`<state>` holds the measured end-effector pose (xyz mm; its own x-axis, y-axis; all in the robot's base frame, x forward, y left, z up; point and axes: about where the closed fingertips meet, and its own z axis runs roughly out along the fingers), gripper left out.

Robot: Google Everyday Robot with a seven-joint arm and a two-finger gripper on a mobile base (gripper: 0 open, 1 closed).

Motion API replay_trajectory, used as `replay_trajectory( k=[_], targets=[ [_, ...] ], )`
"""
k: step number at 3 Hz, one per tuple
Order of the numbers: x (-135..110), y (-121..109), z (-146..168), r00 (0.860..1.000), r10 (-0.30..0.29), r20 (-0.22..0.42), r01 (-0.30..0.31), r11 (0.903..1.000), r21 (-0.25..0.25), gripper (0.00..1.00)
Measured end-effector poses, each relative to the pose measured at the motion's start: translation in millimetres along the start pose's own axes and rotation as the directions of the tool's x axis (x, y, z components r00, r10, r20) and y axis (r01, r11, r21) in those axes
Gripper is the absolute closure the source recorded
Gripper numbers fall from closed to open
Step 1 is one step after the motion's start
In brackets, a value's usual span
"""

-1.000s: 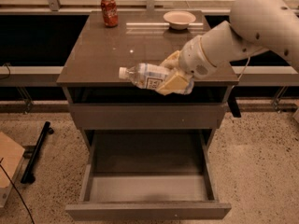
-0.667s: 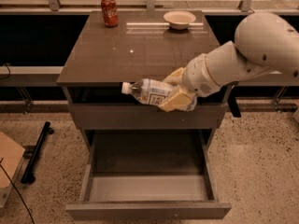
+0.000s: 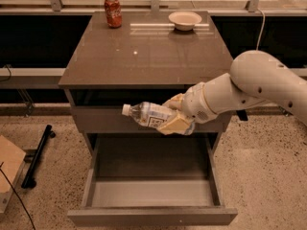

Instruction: Place blue plastic bottle into middle drawer

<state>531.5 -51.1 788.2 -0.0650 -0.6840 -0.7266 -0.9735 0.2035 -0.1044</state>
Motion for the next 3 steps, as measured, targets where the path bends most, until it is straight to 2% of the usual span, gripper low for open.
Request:
replay_trajectory(
  k=[1, 3],
  targets=[
    [14, 0, 25, 1.000, 0.016, 0.007, -0.016, 0.9998, -0.015, 1.00],
    [62, 0, 73, 0.998, 0.058, 0.038, -0.057, 0.9979, -0.031, 1.00]
  ],
)
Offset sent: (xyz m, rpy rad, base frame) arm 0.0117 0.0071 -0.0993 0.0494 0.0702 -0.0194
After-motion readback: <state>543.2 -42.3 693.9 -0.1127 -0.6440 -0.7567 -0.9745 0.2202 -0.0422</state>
